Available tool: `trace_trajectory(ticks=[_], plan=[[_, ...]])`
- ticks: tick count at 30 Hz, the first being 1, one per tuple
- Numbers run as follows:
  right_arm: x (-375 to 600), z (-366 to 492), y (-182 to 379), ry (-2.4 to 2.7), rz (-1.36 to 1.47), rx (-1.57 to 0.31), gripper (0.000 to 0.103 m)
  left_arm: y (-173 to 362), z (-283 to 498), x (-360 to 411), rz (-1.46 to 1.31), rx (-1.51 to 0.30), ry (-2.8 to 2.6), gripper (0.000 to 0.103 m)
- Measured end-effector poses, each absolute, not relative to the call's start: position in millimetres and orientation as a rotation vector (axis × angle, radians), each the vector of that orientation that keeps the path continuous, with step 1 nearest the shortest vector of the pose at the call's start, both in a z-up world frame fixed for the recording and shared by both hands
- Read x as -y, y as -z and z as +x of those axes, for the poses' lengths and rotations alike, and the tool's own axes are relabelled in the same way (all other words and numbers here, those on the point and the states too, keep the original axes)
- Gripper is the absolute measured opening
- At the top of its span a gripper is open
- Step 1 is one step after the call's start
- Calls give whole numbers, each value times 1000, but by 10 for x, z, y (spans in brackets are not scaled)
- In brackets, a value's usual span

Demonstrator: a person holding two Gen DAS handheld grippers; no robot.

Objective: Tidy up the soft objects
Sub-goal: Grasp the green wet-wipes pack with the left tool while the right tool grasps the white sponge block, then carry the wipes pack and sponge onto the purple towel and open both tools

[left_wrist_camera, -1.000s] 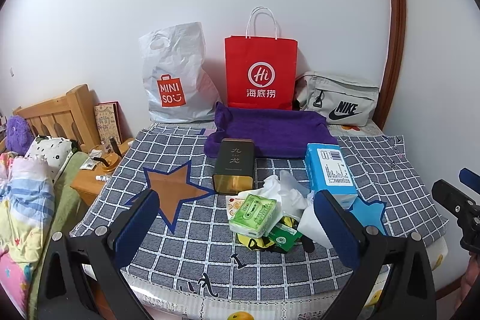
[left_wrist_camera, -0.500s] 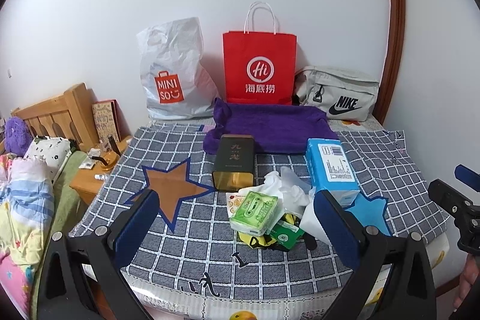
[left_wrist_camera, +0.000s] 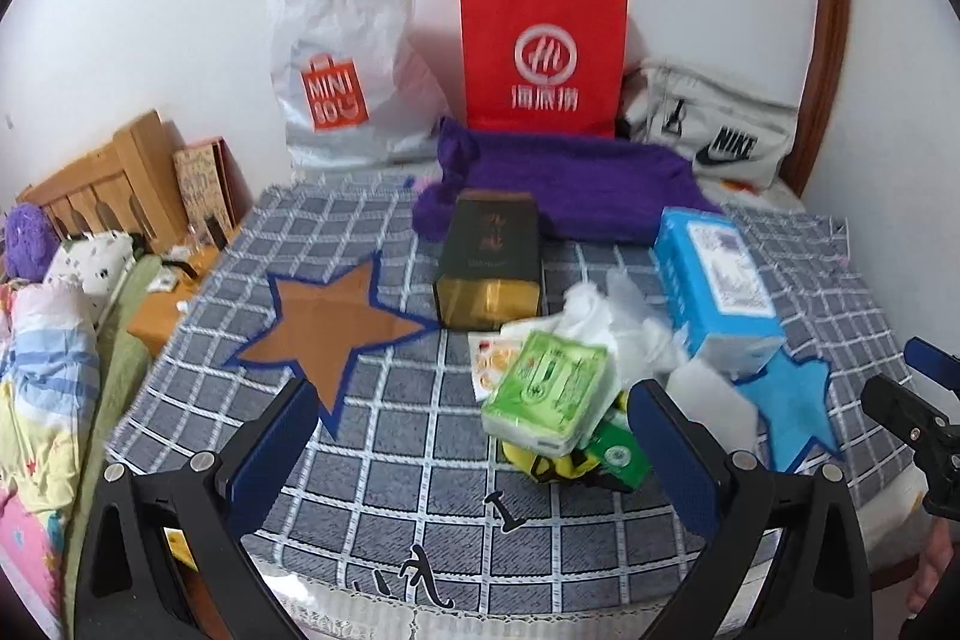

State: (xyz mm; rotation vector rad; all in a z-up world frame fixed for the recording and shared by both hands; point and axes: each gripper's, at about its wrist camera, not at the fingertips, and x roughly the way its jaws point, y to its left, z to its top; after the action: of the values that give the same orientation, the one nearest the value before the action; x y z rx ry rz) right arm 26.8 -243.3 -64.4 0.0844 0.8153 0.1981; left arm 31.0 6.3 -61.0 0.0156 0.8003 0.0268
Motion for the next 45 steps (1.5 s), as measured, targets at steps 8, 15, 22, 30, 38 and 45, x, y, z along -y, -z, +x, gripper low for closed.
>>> trace_trajectory(ticks=[8, 15, 22, 30, 38, 45], plan=[[2267, 604, 1136, -316, 87, -910, 102, 1014, 581, -137, -18, -896, 15, 103], [2132, 803, 1431, -388, 63, -964, 102, 1146, 713, -99, -55, -915, 118, 103], [2038, 929, 1647, -422, 21, -1015, 101, 1230, 863, -41, -47, -927, 176, 103], [1944, 982, 1817, -477, -39, -1054, 70, 1373, 1013, 36, -24, -958, 200, 96], [2117, 854, 1711, -466, -44, -1024, 68, 1377, 1008, -42, -57, -951, 227, 61], [2386, 791, 1651, -388, -28, -1045, 68, 1260, 971, -208, -65, -936, 170, 61]])
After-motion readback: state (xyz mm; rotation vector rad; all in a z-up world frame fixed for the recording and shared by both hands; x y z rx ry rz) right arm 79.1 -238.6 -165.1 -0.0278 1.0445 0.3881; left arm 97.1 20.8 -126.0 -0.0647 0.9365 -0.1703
